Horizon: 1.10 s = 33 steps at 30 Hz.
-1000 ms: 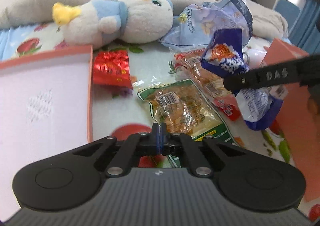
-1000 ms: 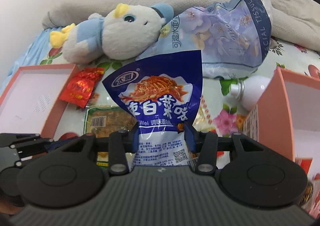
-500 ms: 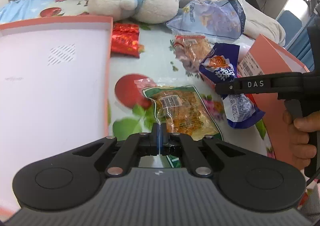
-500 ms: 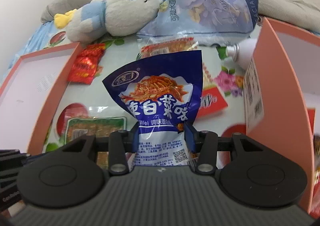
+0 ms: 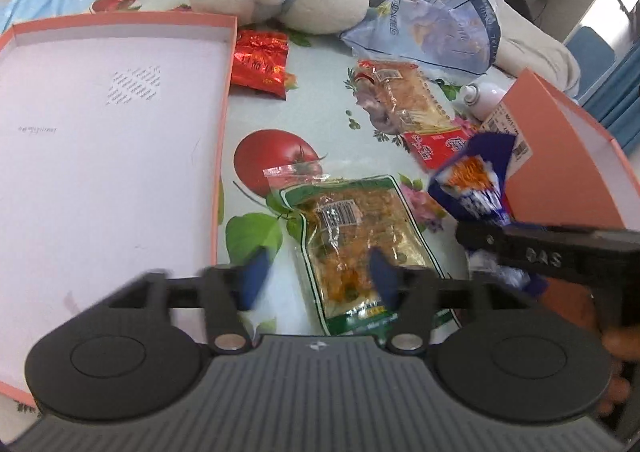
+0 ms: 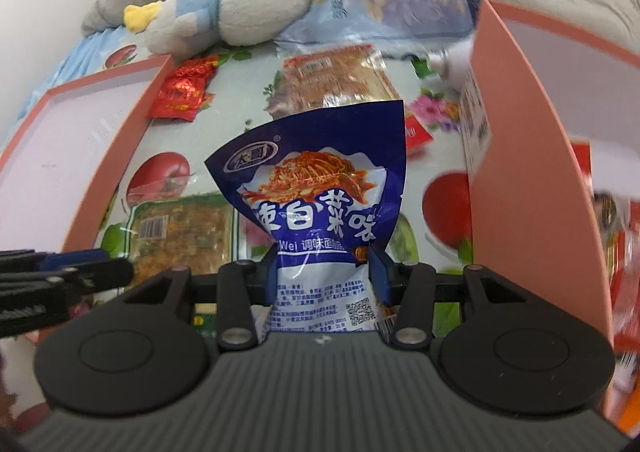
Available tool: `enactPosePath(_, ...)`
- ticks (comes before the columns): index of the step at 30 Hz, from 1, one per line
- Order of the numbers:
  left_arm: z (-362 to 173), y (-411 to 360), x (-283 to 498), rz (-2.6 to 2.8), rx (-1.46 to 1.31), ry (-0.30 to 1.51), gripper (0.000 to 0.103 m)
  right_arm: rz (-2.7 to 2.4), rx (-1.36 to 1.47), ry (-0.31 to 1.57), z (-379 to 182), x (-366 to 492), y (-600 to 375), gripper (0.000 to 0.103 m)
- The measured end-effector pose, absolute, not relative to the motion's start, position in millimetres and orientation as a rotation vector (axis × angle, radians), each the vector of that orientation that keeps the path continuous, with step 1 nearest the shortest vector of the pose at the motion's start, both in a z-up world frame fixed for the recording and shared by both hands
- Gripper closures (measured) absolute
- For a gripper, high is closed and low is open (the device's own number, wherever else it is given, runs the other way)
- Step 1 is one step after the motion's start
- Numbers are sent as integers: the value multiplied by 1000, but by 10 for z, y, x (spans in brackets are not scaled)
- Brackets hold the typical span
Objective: Organize snacks
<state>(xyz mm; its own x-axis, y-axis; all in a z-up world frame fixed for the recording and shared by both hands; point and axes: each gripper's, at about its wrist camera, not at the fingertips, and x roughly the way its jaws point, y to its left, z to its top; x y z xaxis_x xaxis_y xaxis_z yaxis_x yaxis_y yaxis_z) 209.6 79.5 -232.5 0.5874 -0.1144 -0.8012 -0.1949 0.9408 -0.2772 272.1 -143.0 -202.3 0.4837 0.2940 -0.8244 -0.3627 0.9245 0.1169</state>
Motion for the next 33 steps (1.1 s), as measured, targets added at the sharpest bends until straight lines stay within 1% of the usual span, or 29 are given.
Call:
enactPosePath(1, -2332, 770, 2117, 48, -351, 947, 29, 394, -67, 995, -2036, 2699, -1454, 55)
enactPosePath(3, -2356, 718, 2164, 41, -341, 954, 19, 384, -40, 1013, -2070, 2664, -1504, 55)
enactPosePath(5, -2370, 665, 2209, 52, -324, 951, 15, 382, -22, 1012, -2070, 2624, -1535, 55)
enactPosePath(7, -2391, 635, 2273, 61, -315, 956, 14, 381, -17, 1012, -2063, 2588, -1540, 55)
enactPosePath(12, -2450, 586, 2418, 74, -292, 956, 8, 374, 0, 1015, -2046, 2567, -1544, 55)
enactPosePath(16, -2474, 530, 2479, 82, -253, 958, 8, 372, -19, 1008, -2051, 2526, -1539, 55)
enactPosePath(20, -2495, 528, 2460, 85, -250, 951, 9, 355, -64, 988, -2075, 2454, -1516, 55)
enactPosePath(22, -2507, 487, 2456, 84, -226, 949, 13, 356, -80, 976, -2085, 2424, -1516, 55)
enactPosePath(27, -2512, 408, 2455, 85, -189, 943, 28, 362, -109, 969, -2113, 2397, -1503, 55)
enactPosePath(31, -2513, 344, 2455, 84, -172, 949, 34, 361, -118, 964, -2123, 2391, -1494, 55)
enactPosePath(33, -2507, 359, 2436, 77, -191, 941, 44, 361, -124, 961, -2125, 2380, -1493, 55)
